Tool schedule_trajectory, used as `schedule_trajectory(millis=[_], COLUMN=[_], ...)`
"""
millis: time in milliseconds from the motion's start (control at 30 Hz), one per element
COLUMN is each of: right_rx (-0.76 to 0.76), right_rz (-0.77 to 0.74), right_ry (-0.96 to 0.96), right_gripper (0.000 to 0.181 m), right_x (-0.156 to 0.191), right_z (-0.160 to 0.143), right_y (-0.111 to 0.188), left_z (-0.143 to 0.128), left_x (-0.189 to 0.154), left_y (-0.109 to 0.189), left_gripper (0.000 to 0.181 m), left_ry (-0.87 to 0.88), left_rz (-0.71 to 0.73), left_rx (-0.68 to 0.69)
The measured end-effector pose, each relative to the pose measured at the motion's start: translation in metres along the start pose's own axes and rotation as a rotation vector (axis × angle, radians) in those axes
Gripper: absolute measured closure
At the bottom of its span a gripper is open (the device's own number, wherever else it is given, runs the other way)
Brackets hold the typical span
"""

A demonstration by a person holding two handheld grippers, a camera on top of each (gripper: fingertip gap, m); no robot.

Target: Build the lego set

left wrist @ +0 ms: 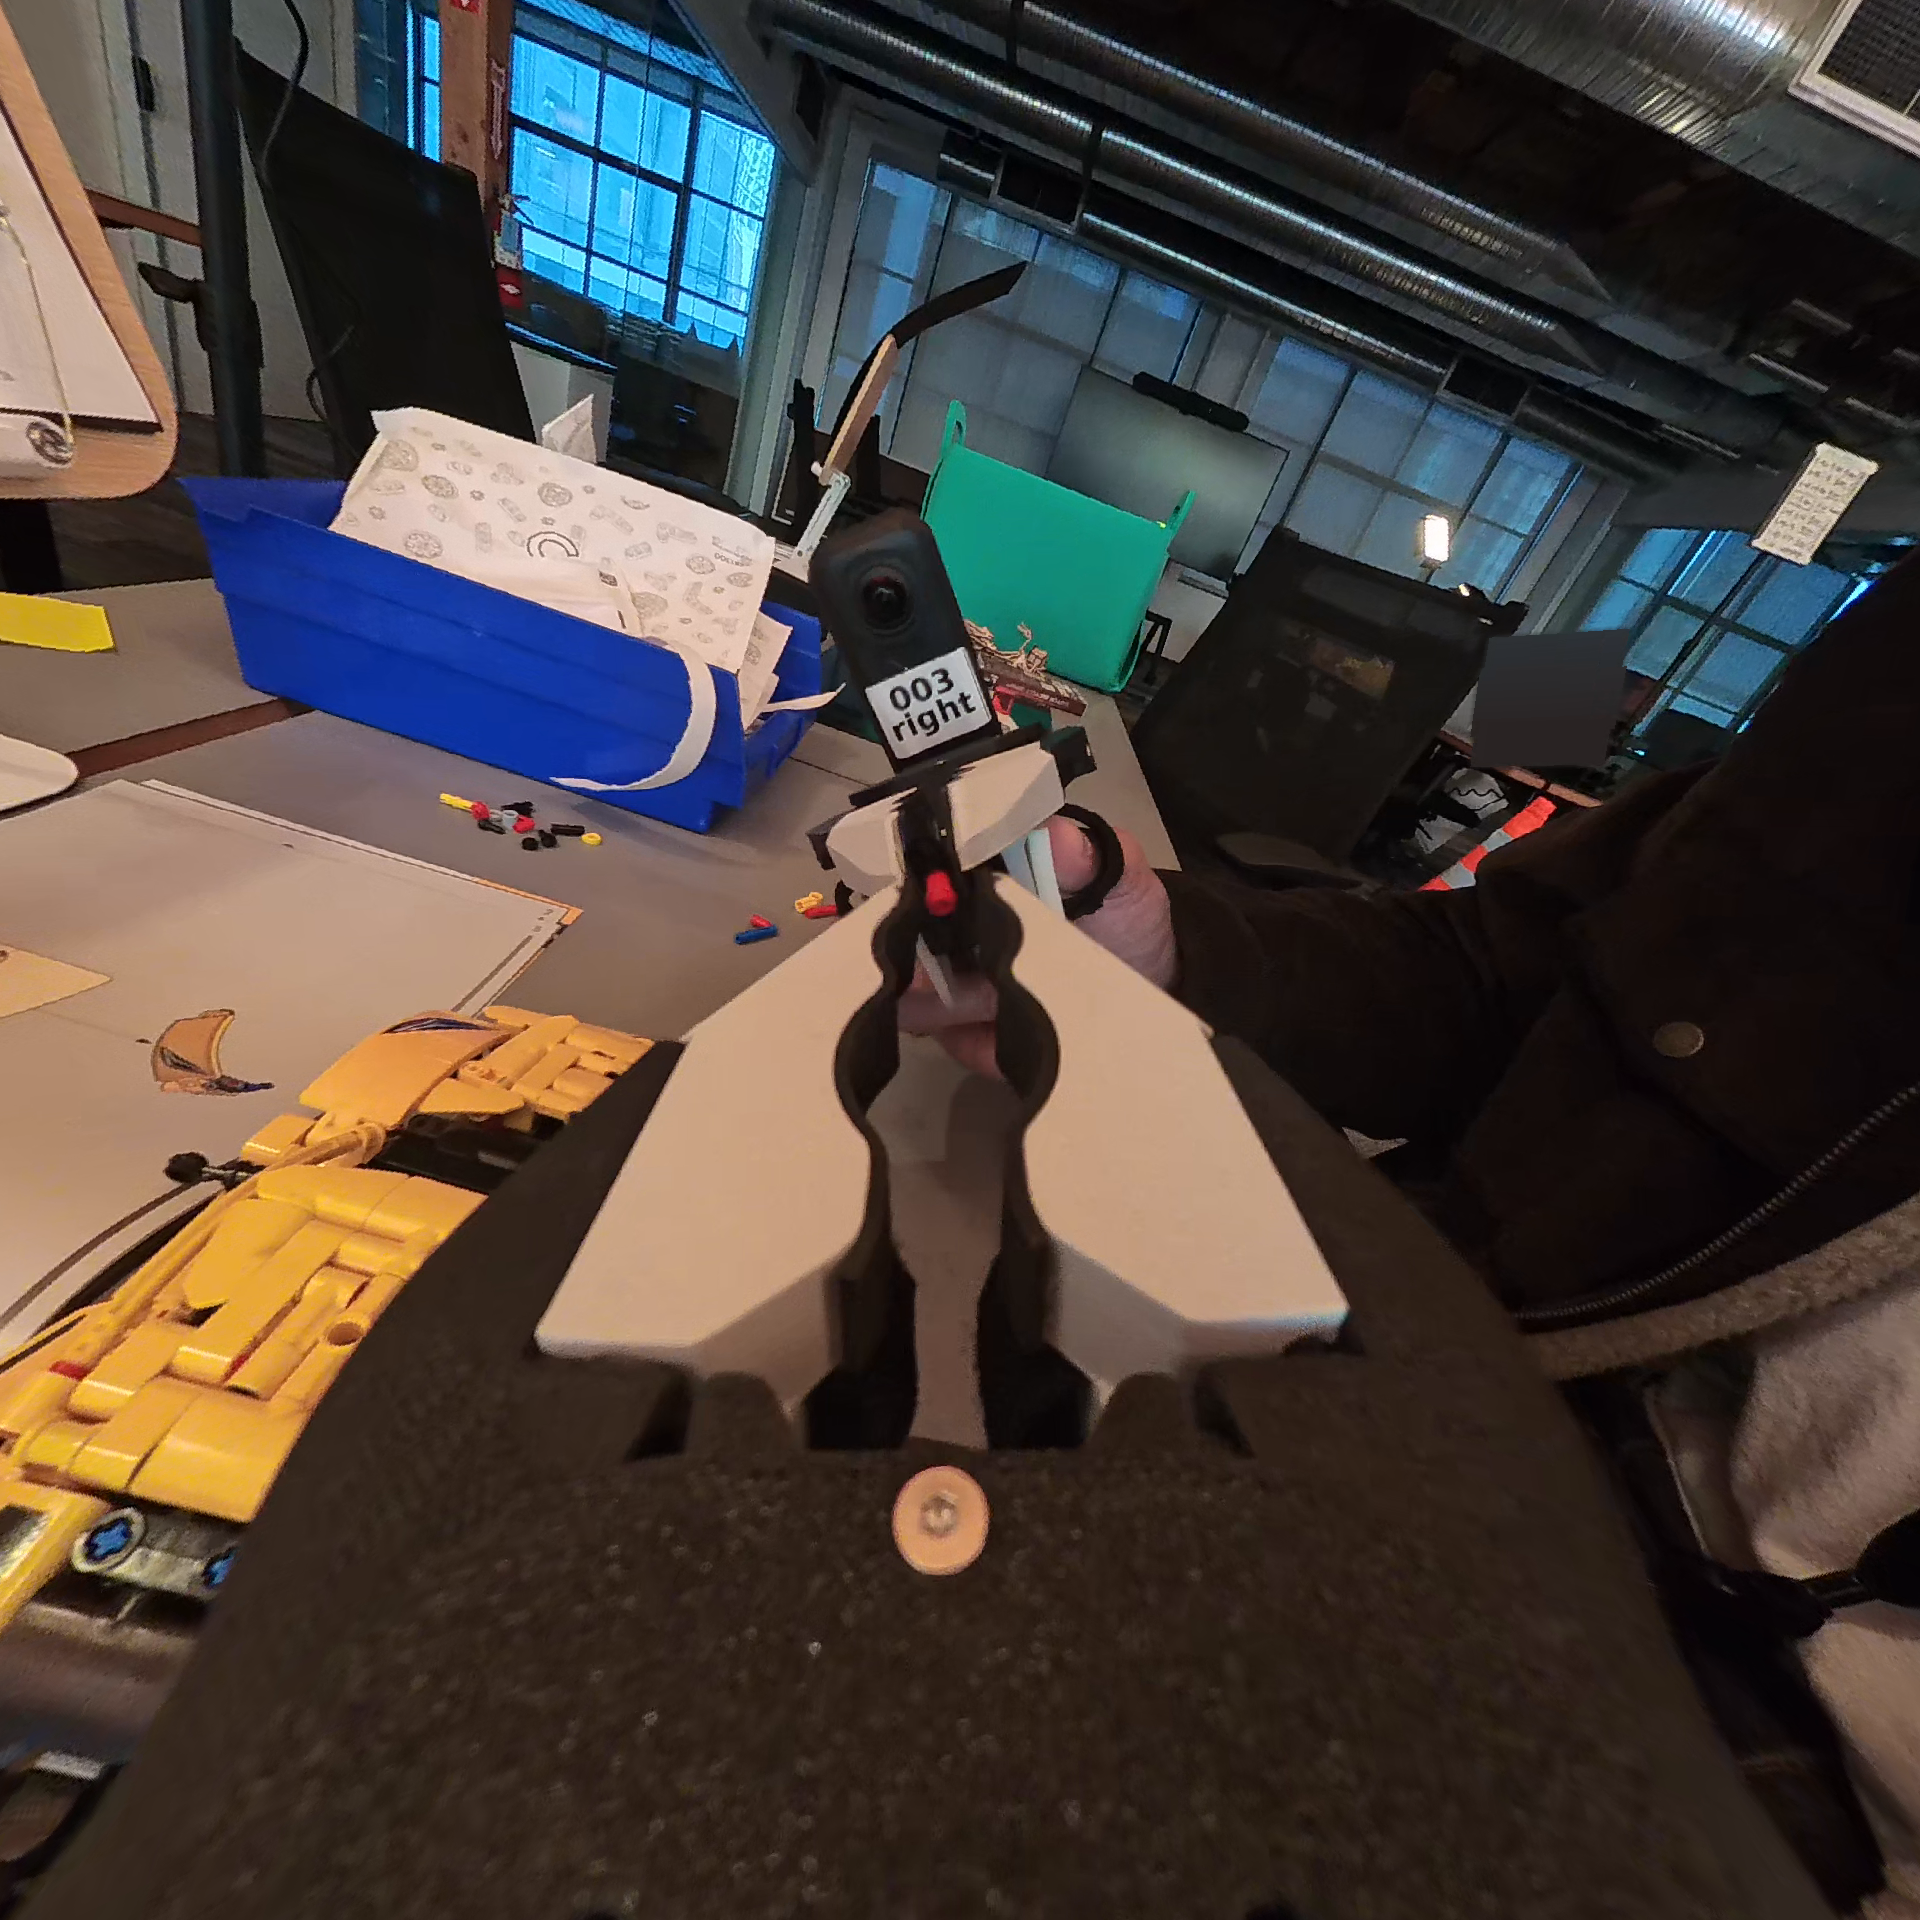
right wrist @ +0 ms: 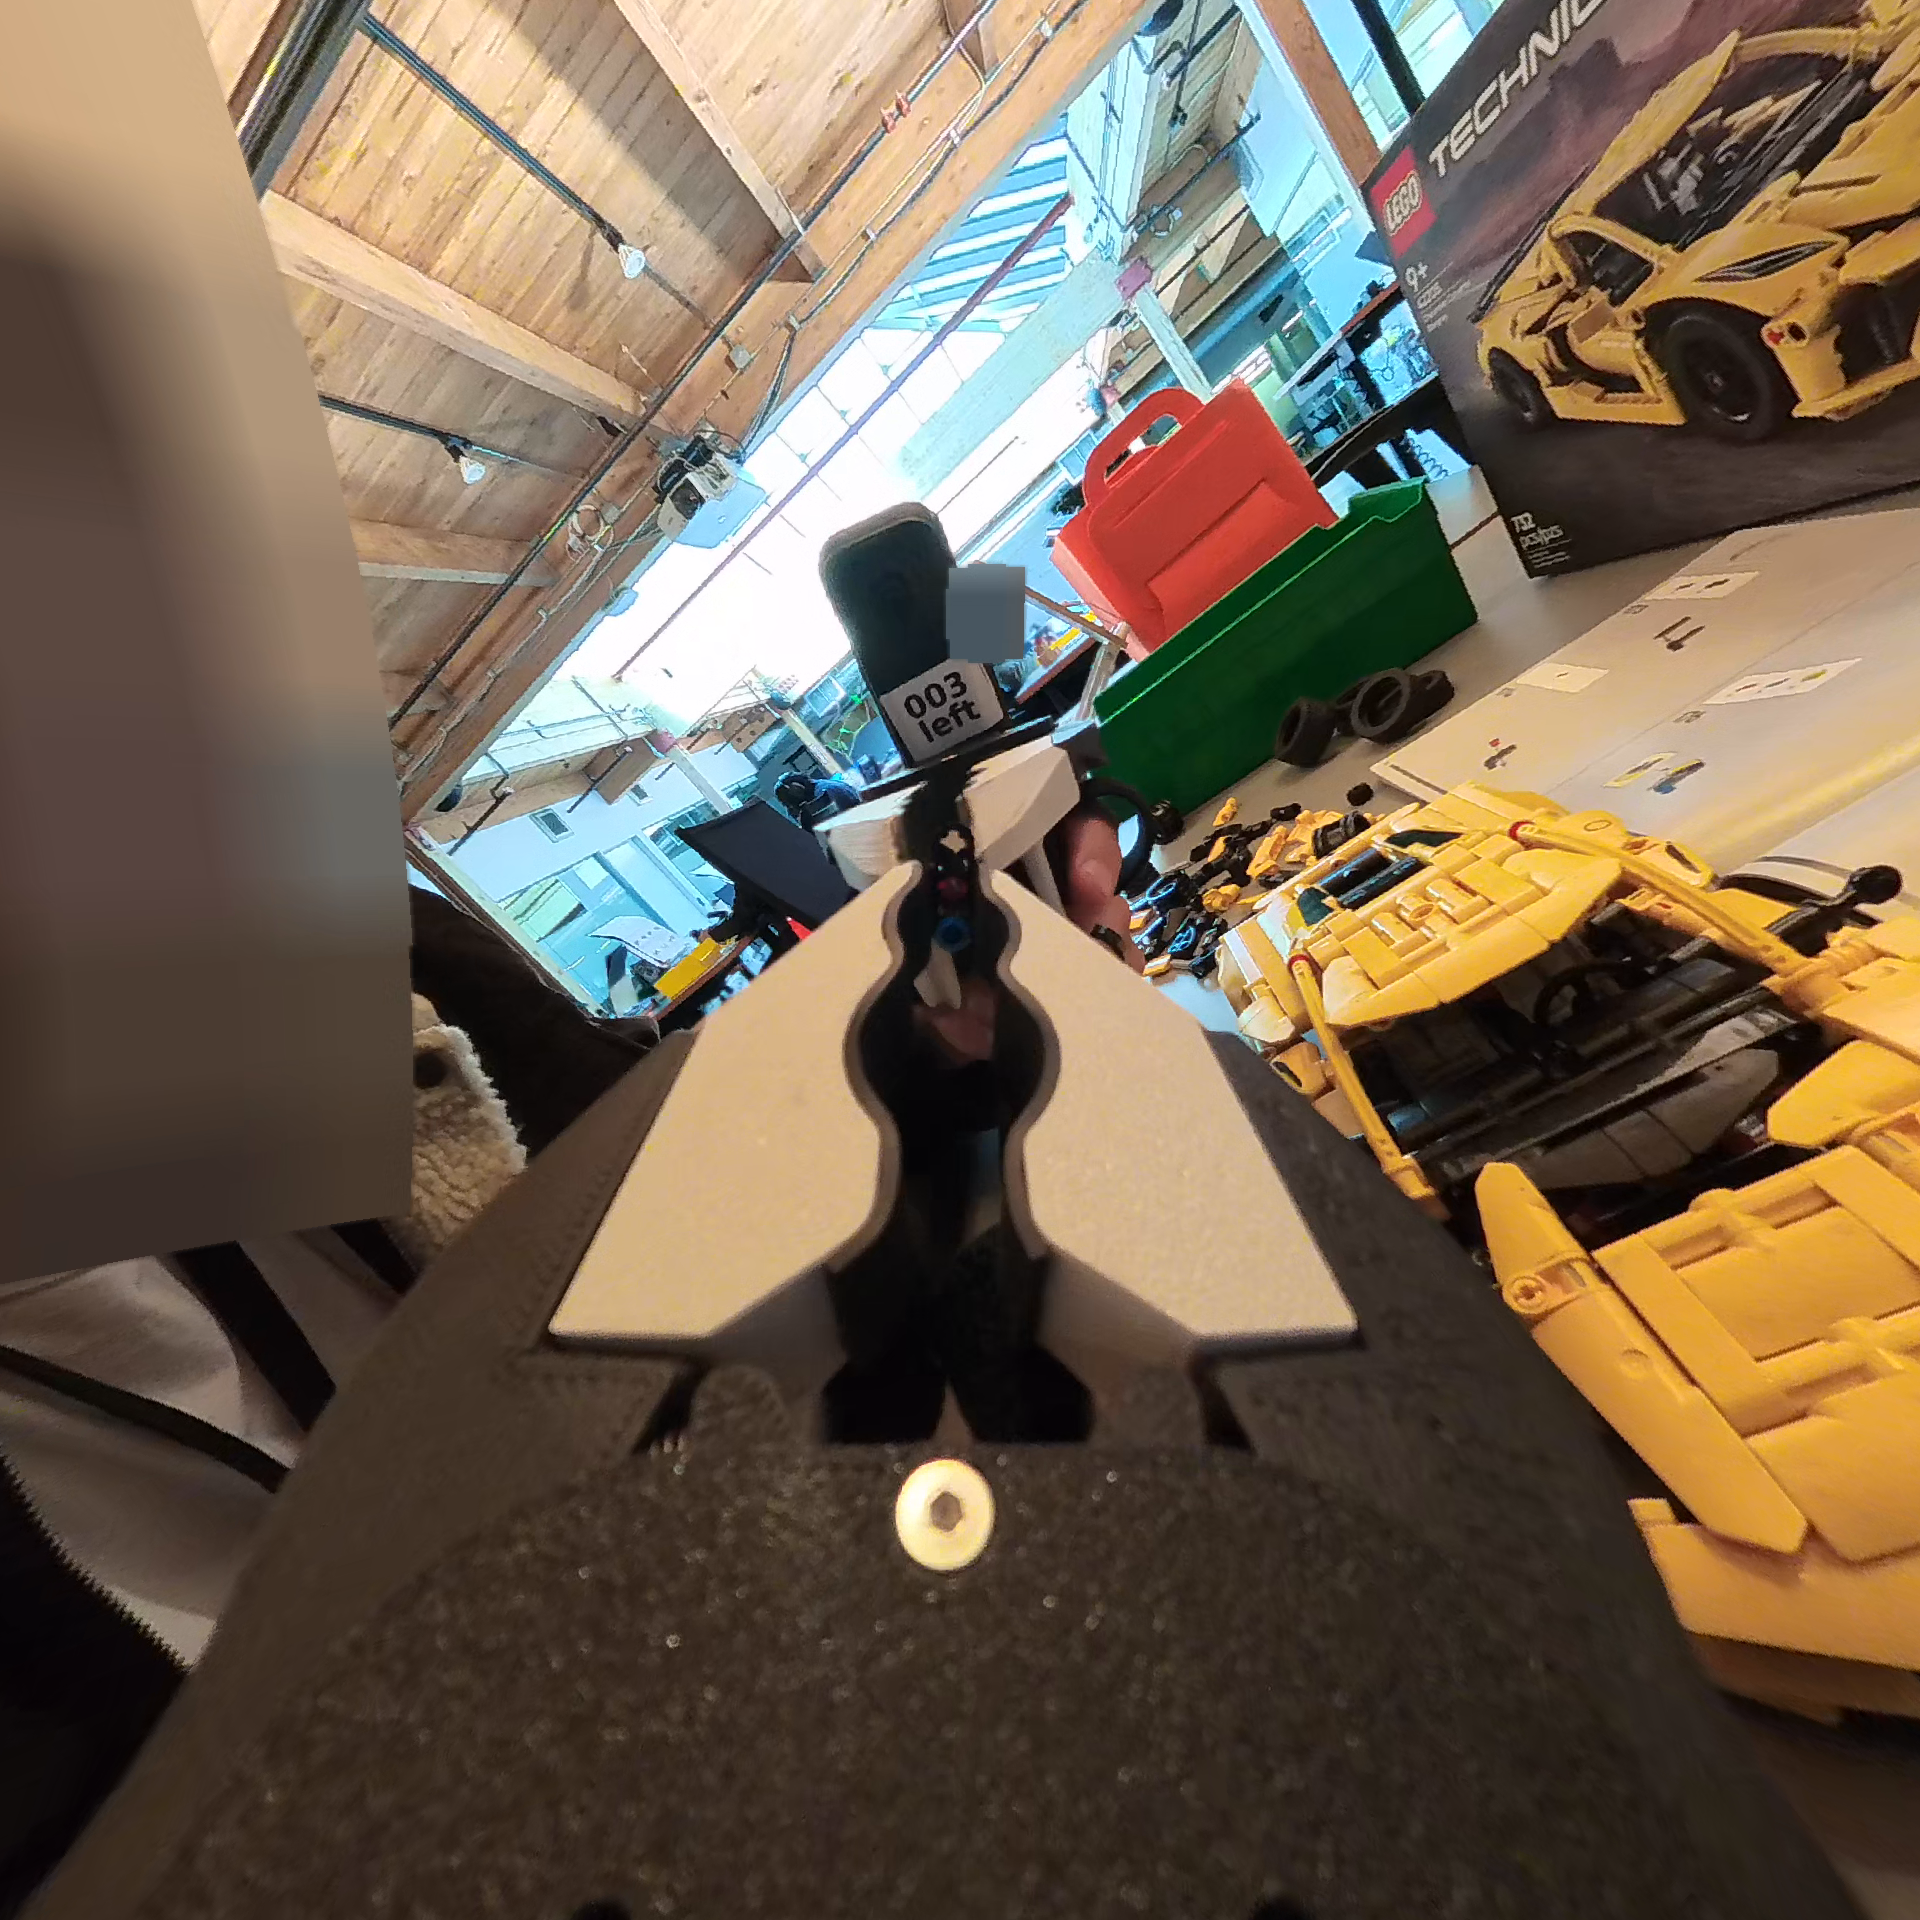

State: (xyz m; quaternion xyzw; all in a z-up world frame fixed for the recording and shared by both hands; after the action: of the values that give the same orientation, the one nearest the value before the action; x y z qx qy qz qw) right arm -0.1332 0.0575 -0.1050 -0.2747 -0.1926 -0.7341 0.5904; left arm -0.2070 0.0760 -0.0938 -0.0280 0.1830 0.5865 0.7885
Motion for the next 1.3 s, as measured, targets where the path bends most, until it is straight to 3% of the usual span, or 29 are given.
schedule_trajectory(millis=[633,1300], right_rx=[0.07,0.039], right_rz=[-0.016,-0.021], right_ry=[0.025,0.045], right_gripper=[0.175,0.175], right_x=[0.0021,0.0032], right_z=[-0.0073,-0.0019], right_y=[-0.0042,-0.0017], left_z=[-0.0069,-0.0024], left_x=[-0.0037,-0.0036], left_y=[-0.0027,0.001], left_gripper=[0.178,0.178], left_ry=[-0.052,-0.059], left_rz=[0.014,0.013], left_rx=[0.074,0.059])
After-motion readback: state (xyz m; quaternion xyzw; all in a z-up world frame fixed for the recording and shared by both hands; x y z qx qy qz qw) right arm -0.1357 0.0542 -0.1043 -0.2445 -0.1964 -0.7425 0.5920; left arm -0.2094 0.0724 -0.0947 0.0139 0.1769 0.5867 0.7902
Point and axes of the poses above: each gripper's, where its closed fingertips meet, y back along the fingers, z out of its top, x = y × z across the jaws, the point moved 4 cm from there along y, back along the fingers, and after that the axes turned 13 degrees about x, right-handed, at the moved point
